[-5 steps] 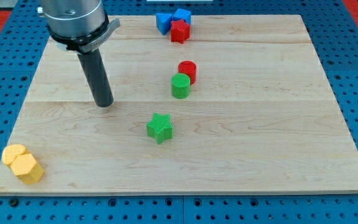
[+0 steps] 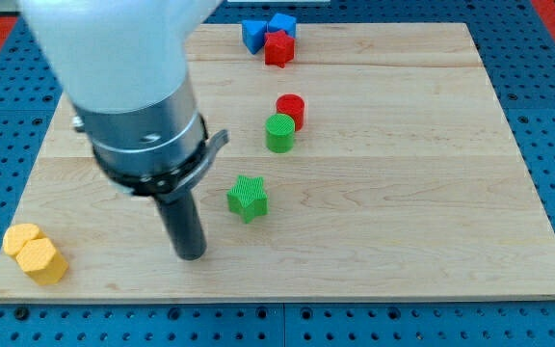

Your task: Move green star towards the center

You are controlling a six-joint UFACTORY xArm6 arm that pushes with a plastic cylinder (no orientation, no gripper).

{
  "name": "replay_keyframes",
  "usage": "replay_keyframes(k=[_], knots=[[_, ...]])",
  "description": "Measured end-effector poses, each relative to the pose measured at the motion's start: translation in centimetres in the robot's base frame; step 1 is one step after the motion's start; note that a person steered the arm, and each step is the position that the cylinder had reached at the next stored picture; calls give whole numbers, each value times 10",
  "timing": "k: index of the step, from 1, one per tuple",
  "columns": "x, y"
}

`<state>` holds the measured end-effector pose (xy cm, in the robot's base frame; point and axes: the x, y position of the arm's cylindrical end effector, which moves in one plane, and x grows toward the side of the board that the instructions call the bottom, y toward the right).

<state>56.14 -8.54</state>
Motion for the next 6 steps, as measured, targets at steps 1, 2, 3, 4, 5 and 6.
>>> replay_keyframes(k=[1,2,3,4,5,6], knots=[[-25,12],[-51,40],[-63,84],[-68,106],[-47,101],[-33,120]])
